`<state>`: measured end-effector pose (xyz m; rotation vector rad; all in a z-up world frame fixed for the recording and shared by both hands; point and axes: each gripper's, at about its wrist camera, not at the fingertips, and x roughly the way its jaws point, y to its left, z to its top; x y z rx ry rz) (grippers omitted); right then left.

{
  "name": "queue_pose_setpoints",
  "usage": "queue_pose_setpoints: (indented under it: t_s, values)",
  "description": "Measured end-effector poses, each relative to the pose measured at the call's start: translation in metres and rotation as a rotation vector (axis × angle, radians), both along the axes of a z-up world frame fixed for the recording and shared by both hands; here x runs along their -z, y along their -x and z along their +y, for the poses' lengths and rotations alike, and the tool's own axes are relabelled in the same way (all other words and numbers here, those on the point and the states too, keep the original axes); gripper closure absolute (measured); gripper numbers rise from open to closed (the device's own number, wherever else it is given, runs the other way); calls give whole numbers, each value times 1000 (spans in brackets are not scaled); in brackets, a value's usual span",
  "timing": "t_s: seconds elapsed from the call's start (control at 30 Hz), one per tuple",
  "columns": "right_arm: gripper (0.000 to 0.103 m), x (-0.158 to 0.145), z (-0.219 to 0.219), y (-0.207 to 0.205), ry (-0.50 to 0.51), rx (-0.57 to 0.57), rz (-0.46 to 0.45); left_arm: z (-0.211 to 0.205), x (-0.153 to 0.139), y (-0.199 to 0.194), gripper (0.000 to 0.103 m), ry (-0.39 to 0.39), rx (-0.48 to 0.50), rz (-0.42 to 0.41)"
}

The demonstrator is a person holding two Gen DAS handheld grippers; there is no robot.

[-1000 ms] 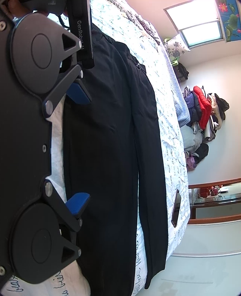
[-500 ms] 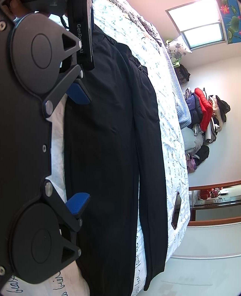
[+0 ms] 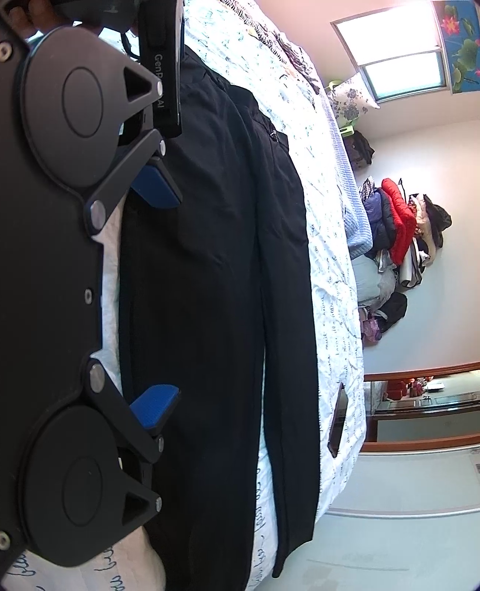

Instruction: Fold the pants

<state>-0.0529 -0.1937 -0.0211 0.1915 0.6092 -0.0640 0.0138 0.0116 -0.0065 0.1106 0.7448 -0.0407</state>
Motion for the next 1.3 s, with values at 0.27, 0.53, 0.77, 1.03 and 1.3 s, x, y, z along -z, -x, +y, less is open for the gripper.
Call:
queue_pose_setpoints:
  t_s: [0.27, 0.53, 0.77, 1.03, 1.3]
  values:
    - [0, -5, 9, -4, 58, -59, -43, 6, 0, -6, 0, -28, -19, -4]
    - [0, -7, 16, -17, 73, -100, -46, 15, -1, -16, 0, -40, -46, -8]
    - [0, -26, 26, -39, 132, -219, -183, 34, -8, -31, 0, -58, -42, -24]
    - [0, -42, 34, -134, 151, -440, -142, 110, -43, -87, 0, -106, -130, -101]
    - [0, -10, 54, -263, 151, -563, 17, 146, -45, -163, 0, -143, -93, -65]
